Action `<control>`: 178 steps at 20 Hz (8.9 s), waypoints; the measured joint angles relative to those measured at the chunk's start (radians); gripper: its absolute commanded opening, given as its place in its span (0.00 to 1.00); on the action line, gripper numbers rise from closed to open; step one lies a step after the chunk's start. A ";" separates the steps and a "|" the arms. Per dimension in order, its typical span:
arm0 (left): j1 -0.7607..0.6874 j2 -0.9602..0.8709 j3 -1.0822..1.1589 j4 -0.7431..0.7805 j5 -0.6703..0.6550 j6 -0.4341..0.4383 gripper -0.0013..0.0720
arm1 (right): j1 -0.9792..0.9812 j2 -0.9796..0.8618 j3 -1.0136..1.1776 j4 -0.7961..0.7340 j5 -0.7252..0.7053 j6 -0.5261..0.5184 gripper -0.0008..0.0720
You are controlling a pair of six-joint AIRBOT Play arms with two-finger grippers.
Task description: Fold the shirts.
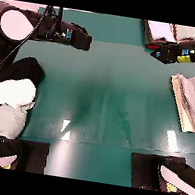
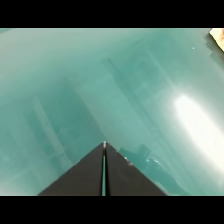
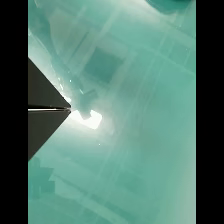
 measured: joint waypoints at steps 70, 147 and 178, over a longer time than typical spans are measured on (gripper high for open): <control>-0.058 -0.449 -0.131 -0.440 -0.177 0.262 0.85 | -0.002 -0.002 0.394 -0.158 0.059 0.070 0.03; 0.329 0.292 0.358 -0.012 -0.259 0.157 0.05 | -0.014 0.032 0.413 -0.039 0.069 -0.074 0.03; 0.334 -0.083 -0.296 -0.045 -0.360 0.020 0.75 | -0.114 -0.135 -0.151 -0.072 0.037 0.000 0.61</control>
